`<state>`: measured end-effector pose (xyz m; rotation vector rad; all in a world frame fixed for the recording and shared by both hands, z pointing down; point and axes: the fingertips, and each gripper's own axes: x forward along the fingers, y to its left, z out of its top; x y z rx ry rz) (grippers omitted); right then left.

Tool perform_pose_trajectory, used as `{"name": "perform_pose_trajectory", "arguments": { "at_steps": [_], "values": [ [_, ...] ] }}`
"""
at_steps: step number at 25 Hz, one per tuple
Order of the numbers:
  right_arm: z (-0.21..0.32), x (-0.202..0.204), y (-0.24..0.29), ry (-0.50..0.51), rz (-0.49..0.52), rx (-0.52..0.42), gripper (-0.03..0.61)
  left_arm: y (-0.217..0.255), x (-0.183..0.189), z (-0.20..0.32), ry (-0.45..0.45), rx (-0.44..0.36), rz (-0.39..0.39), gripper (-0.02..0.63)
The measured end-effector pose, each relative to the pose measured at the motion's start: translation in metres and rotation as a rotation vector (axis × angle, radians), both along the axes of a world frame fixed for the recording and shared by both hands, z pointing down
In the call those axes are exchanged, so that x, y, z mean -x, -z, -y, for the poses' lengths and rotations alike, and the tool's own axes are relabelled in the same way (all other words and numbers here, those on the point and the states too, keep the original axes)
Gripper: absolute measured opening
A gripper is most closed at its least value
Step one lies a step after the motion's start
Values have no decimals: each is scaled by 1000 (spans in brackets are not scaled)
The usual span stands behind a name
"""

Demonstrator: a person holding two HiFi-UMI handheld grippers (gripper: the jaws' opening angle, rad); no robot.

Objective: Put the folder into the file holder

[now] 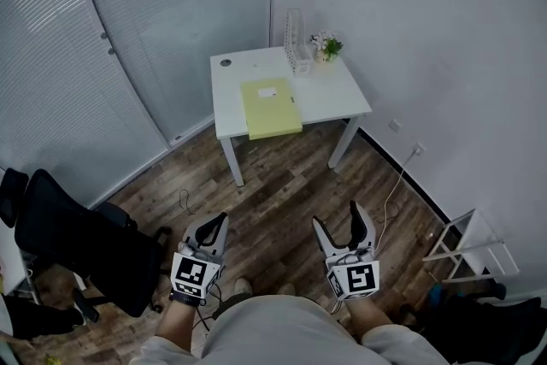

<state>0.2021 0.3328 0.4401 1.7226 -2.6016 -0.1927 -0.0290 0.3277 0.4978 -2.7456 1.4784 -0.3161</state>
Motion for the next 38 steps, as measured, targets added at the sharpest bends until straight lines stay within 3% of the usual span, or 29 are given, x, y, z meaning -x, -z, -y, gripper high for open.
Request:
{"name": "perform_pose_trajectory", "arguments": {
  "at_steps": [8, 13, 22, 29, 38],
  "values": [
    [19, -12, -12, 47, -6, 9, 364, -12, -13, -1, 43, 18, 12, 9],
    [44, -8, -17, 47, -5, 11, 362, -17, -11, 24, 38, 18, 4, 9],
    [146, 15, -33, -15, -40, 55, 360, -30, 8, 150, -45, 24, -23, 9],
    [253, 58, -34, -52, -67, 93, 360, -16, 49, 268, -86, 22, -36, 9],
    [349, 103, -48, -108, -77, 141, 360, -17, 107, 363, -91, 37, -30, 9]
  ]
}}
